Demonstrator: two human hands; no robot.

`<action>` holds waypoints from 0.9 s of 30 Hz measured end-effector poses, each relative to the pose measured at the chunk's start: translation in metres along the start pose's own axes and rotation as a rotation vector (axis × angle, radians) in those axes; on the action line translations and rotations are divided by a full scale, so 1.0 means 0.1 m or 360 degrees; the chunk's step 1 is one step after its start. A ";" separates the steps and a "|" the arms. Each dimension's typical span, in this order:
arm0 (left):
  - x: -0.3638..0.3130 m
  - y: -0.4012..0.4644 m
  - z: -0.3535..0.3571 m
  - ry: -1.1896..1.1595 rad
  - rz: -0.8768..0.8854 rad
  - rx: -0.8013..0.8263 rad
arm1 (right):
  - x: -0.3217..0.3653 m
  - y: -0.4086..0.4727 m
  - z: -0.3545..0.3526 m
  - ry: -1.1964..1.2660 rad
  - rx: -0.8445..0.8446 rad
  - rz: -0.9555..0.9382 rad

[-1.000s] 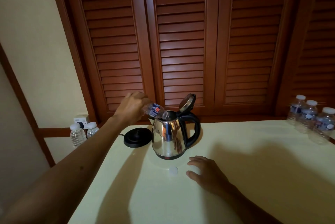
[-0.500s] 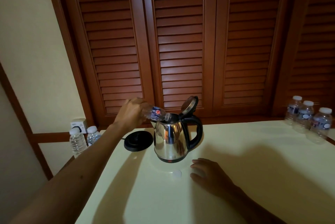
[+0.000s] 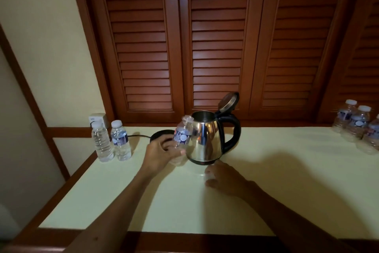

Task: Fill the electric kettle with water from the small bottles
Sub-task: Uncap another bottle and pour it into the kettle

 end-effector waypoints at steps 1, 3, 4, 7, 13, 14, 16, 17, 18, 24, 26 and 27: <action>0.06 -0.07 0.04 -0.0053 -0.0028 0.0017 | 0.02 0.02 -0.01 0.0011 0.0018 -0.0019; 0.17 -0.18 0.09 -0.0122 -0.0078 0.0046 | 0.07 0.03 -0.07 0.0071 0.0017 -0.0053; 0.23 -0.23 0.10 -0.0171 -0.0102 0.0074 | 0.10 0.03 -0.13 0.0116 -0.0009 -0.0084; 0.36 -0.32 0.12 -0.0391 -0.0144 0.0176 | 0.27 0.04 -0.46 0.0179 -0.0252 -0.0278; 0.39 -0.43 0.20 -0.0541 -0.0100 0.0141 | 0.71 0.15 -1.10 0.0331 -0.0465 -0.0374; 0.38 -0.44 0.21 -0.0550 -0.0079 0.0133 | 0.76 0.19 -1.13 0.0292 -0.0418 -0.0423; 0.37 -0.46 0.21 -0.0553 -0.0042 0.0126 | 0.86 0.25 -1.14 0.0206 -0.0321 -0.0516; 0.37 -0.46 0.20 -0.0572 -0.0036 0.0120 | 0.91 0.27 -1.16 0.0164 -0.0289 -0.0558; 0.36 -0.47 0.20 -0.0593 -0.0034 0.0116 | 0.95 0.30 -1.16 0.0110 -0.0255 -0.0590; 0.37 -0.47 0.19 -0.0607 0.0005 0.0129 | 1.06 0.42 -1.16 -0.0135 -0.0096 -0.0639; 0.38 -0.46 0.19 -0.0598 0.0019 0.0130 | 1.07 0.44 -1.16 -0.0167 -0.0073 -0.0585; 0.38 -0.46 0.19 -0.0588 0.0025 0.0133 | 1.07 0.45 -1.15 -0.0193 -0.0067 -0.0555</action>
Point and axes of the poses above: each hand's wrist, its own y-axis towards the middle knuckle, its own z-axis out of the palm, x = y × z, the point moved 3 cm from there along y, towards the middle knuckle, and after that the axes turned 8 degrees about x, right-handed, at the moved point
